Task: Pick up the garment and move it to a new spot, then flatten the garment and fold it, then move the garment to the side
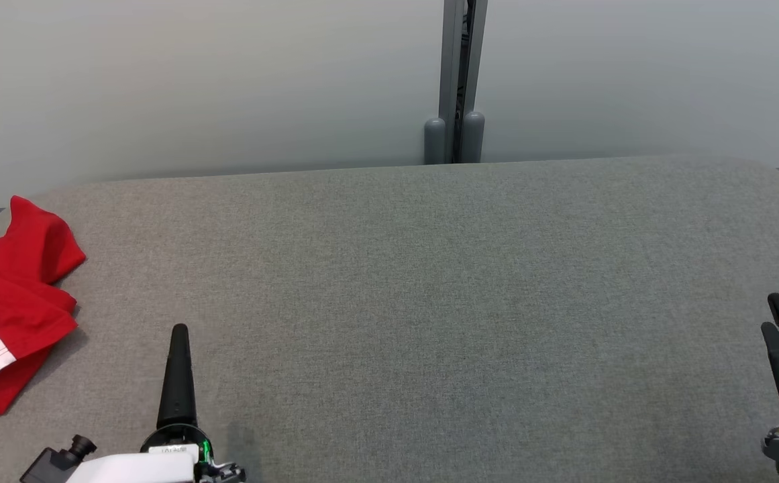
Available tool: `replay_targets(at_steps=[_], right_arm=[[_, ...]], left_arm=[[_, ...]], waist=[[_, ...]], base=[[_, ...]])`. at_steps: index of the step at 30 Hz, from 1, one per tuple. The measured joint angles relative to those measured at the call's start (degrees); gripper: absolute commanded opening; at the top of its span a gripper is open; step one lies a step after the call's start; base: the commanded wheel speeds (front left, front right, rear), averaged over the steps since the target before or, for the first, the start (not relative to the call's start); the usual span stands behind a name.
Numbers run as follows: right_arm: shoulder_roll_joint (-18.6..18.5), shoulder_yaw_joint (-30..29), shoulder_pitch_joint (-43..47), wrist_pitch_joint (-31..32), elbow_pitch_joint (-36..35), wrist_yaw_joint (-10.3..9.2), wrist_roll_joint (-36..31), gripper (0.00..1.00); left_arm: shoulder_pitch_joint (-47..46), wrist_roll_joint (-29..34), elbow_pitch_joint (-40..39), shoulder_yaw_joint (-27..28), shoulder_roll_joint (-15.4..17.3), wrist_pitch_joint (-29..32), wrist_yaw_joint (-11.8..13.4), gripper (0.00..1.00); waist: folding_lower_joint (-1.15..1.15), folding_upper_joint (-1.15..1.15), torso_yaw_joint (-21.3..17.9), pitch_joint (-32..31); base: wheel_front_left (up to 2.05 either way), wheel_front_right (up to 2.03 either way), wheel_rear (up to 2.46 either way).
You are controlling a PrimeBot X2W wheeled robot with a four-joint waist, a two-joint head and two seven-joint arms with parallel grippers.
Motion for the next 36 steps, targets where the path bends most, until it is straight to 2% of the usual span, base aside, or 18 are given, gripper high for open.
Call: replay_targets(at_steps=[1, 6, 18, 27, 36], right_arm=[[0.00, 0.00, 0.00, 0.00, 0.00, 0.00, 0.00, 1.00], [-0.74, 2.07, -0.76, -2.59, -2.49, 0.00, -8.24, 1.00], [-2.75, 7.88, -0.91, -8.31, -6.52, 0.00, -24.12, 1.00], [-3.63, 11.31, -0.88, -12.21, -7.68, 0.00, -33.11, 1.00], [-4.15, 14.66, -0.74, -16.14, -7.23, 0.00, -41.86, 1.00]], left_arm=[[0.00, 0.00, 0.00, 0.00, 0.00, 0.00, 0.00, 1.00], [-1.24, 6.03, -1.29, 1.23, -0.36, 0.00, 0.00, 1.00], [-2.60, 22.16, -3.33, 2.89, 0.44, 0.00, 0.00, 1.00], [-2.60, 32.66, -3.60, 2.89, 1.54, 0.01, 0.02, 1.00], [-2.80, 43.17, -1.51, 2.83, 2.81, 0.01, 1.44, 1.00]], waist=[[0.00, 0.00, 0.00, 0.00], [0.00, 0.00, -0.06, 0.07], [0.00, 0.00, -0.40, 0.04], [0.00, 0.00, -0.61, -0.19], [0.00, 0.00, -0.84, -0.50]], base=[[0.00, 0.00, 0.00], [0.00, 0.00, 0.00], [0.00, 0.00, 0.00], [0.00, 0.00, 0.00], [0.00, 0.00, 0.00]])
